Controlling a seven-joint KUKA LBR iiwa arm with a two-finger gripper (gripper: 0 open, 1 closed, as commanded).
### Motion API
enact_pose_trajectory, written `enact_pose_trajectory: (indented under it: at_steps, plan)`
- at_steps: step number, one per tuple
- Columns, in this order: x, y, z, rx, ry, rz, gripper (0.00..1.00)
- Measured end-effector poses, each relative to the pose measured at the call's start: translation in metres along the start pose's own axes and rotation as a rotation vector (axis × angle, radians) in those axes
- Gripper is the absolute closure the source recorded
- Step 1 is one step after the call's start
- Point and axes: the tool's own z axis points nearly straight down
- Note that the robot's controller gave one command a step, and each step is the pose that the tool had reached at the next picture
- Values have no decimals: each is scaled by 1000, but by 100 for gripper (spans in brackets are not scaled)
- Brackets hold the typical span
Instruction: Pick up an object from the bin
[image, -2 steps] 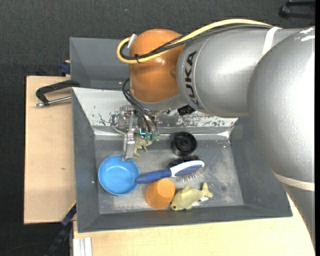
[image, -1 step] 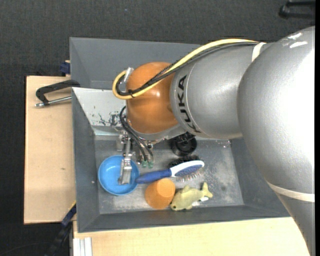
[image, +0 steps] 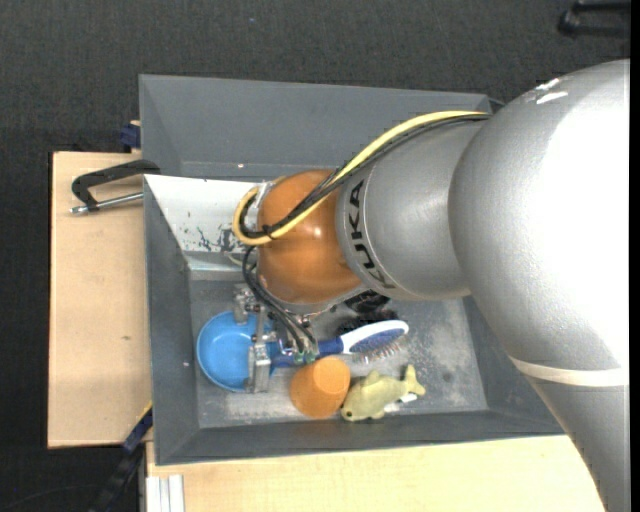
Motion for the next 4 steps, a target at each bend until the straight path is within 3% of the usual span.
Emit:
enact_pose_trajectory:
  at_steps: [1,2,3,4]
  plan:
    - [3,-1,5,3,10,1,100]
    - [4,-2,5,4,12,1,0]
    - [4,-1,5,3,12,2,100]
    - [-1,-8,-171,2,1,-14,100]
